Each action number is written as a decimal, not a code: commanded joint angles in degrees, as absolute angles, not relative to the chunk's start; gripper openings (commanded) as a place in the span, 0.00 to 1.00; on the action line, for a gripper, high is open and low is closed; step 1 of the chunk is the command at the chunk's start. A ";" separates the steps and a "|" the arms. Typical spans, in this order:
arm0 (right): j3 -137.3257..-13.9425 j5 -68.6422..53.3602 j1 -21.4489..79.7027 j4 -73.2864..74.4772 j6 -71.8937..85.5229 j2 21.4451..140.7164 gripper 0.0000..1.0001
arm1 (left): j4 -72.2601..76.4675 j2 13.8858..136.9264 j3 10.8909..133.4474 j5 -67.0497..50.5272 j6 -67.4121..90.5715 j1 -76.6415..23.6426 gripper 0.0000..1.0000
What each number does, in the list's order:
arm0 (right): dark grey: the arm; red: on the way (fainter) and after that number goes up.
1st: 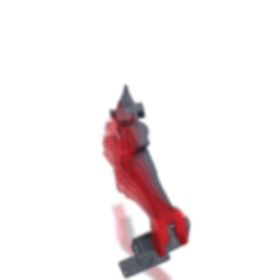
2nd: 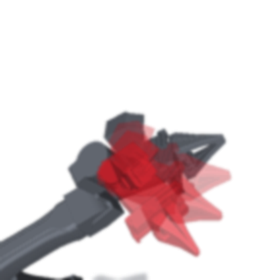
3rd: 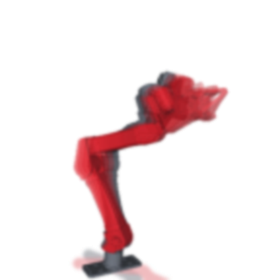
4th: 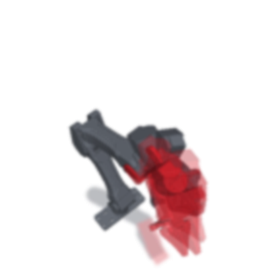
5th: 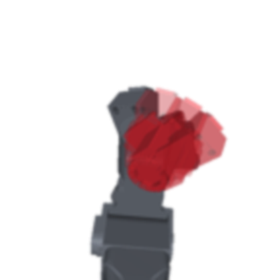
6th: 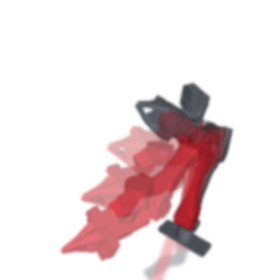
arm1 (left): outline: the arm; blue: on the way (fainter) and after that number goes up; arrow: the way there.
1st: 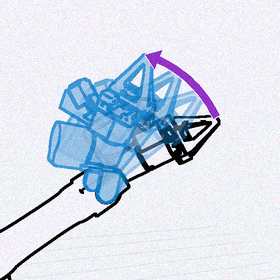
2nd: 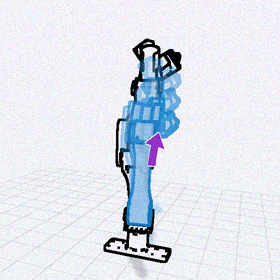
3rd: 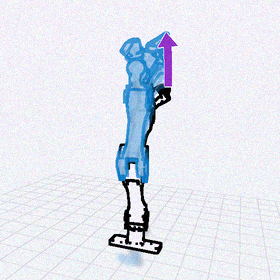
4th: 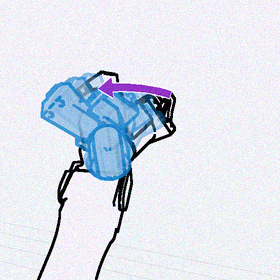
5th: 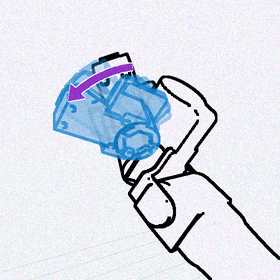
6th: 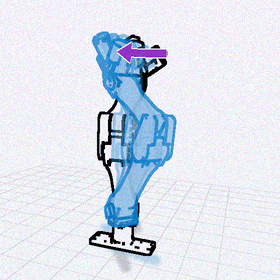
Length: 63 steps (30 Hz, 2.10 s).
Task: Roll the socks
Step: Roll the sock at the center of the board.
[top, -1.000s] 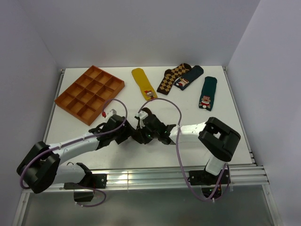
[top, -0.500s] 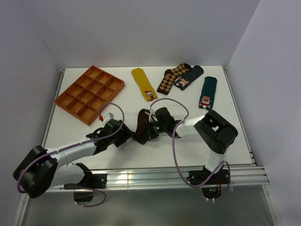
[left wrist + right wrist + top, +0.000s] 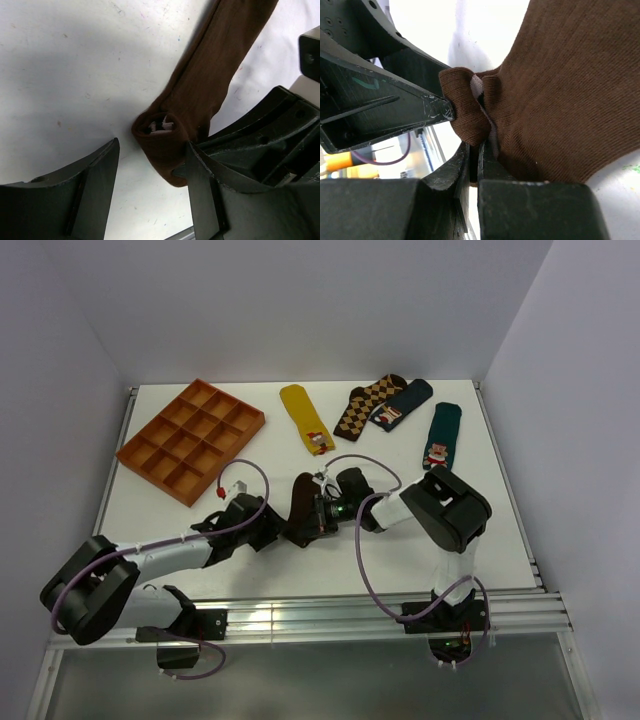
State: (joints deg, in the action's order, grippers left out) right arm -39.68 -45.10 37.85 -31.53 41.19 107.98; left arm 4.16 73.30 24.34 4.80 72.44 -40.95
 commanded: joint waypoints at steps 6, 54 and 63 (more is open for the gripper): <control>-36.12 -45.26 36.74 -29.70 43.42 112.85 0.00 | 7.38 76.64 24.34 4.13 73.48 -41.92 0.56; -47.02 -13.10 36.30 -9.58 27.42 100.02 0.34 | -3.34 81.57 30.32 5.01 65.75 -45.09 0.00; -44.74 -10.29 41.12 -6.24 17.34 86.32 0.36 | -6.06 84.28 34.36 5.98 64.86 -45.09 0.00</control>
